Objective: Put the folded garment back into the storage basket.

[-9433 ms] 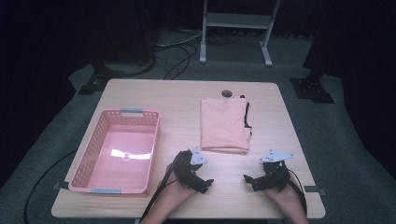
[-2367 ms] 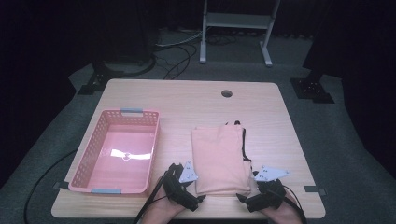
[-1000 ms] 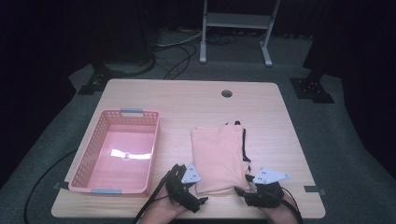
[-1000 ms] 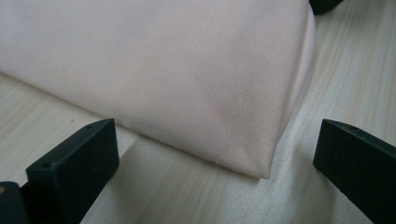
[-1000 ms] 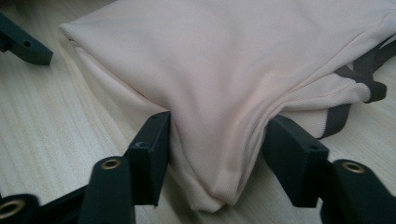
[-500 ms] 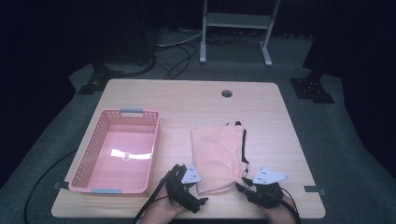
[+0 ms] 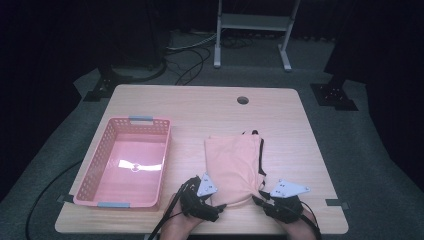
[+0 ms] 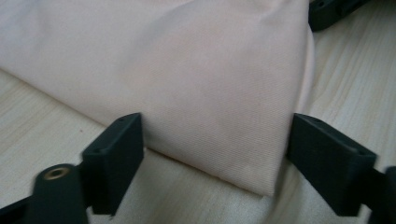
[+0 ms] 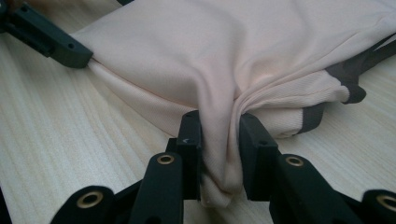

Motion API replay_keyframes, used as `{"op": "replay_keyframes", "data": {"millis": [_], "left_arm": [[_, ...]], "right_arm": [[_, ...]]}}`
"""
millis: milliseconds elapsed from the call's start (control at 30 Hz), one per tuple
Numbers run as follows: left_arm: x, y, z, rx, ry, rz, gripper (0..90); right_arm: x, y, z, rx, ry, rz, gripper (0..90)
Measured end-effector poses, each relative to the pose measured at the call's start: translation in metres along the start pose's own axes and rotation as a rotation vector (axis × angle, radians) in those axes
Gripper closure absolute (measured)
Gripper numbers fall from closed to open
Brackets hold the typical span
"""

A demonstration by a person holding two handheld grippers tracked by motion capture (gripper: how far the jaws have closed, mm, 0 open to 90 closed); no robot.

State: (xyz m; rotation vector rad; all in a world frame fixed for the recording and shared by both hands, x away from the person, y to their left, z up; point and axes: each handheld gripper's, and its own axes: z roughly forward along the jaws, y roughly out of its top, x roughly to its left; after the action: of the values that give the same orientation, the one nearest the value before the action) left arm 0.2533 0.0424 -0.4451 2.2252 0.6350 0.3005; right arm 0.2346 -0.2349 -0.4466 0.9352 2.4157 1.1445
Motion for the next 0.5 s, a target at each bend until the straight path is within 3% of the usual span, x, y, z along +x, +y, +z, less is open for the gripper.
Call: {"op": "replay_keyframes", "data": {"millis": [233, 500], "left_arm": [[-0.0002, -0.0011, -0.0021, -0.020, -0.006, 0.005, 38.8], [-0.0003, -0.0017, -0.0037, -0.035, -0.017, 0.011, 67.5]], "right_arm": [[0.0003, 0.0001, 0.0001, 0.000, -0.003, 0.000, 72.8], [0.0013, 0.0004, 0.0004, -0.001, -0.010, -0.004, 74.7]]}}
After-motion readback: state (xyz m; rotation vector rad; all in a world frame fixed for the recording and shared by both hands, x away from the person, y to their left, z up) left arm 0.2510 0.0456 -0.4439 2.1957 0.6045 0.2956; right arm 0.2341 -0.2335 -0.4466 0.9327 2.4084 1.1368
